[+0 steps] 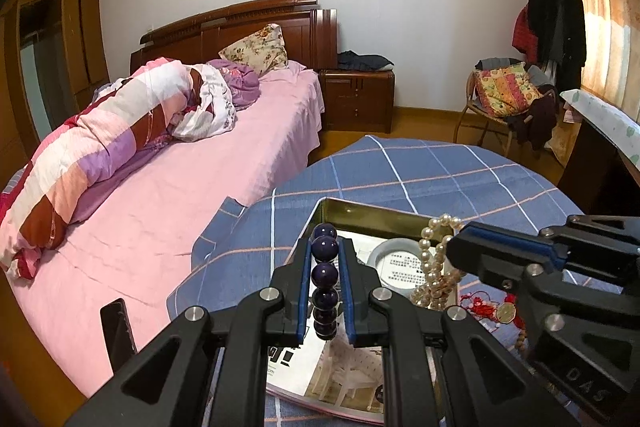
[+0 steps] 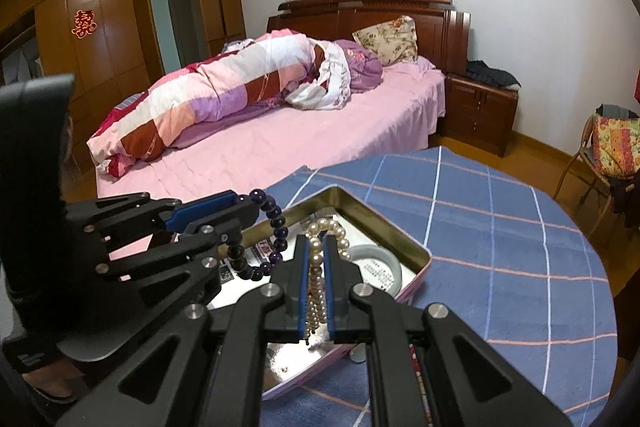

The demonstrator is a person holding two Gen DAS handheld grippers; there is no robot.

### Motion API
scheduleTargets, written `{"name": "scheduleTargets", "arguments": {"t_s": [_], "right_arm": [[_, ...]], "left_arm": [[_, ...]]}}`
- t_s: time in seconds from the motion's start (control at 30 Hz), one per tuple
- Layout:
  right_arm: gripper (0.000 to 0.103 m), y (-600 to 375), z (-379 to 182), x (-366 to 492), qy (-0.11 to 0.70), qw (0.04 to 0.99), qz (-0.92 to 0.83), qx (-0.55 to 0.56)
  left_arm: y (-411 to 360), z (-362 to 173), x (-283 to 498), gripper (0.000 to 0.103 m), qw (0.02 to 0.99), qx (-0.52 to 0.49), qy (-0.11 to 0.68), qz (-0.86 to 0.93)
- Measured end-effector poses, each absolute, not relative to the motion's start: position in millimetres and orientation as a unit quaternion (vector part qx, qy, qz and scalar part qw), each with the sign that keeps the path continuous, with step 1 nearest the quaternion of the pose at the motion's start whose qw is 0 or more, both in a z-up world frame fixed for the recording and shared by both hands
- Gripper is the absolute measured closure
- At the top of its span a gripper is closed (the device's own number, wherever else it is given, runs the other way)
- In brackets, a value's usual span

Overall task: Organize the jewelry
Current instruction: 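Place the bracelet into the tin with the left tool while the right tool drops the pearls in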

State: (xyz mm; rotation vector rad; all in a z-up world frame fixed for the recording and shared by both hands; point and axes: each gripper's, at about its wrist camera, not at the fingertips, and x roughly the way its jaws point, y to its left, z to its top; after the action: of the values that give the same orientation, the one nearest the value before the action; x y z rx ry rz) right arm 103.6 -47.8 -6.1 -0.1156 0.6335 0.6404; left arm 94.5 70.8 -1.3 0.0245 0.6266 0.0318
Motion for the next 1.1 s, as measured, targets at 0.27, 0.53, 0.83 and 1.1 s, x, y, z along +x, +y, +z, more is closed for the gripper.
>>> {"name": "scheduleTargets", "arguments": {"t_s": [0.27,0.53,0.83,1.1], "right_arm": [[0.094,-45.3,-22.4,117.4,0.333,0.892,0.303,-0.047],[0.094,-49.4,-35.7,125.3,0.352,0.889,0.292,-0.039],[0.094,-49.4,-44.3,132.3,0.365,0.886,0.283,-0.037],[0.093,-48.8,-57.5,143.6,0.387,0.879,0.277,-0.04]], "left_arm": [[69.9,-14.8,102.5,0.09,0.946,0.014,0.324,0.013],[68.1,-27.4,108.6,0.09,0.941,0.021,0.337,0.014],[69.3,-37.8,114.3,0.09,0.937,0.027,0.348,0.013],[70.7,-47.6,120.0,0.089,0.934,0.03,0.357,0.019]]}}
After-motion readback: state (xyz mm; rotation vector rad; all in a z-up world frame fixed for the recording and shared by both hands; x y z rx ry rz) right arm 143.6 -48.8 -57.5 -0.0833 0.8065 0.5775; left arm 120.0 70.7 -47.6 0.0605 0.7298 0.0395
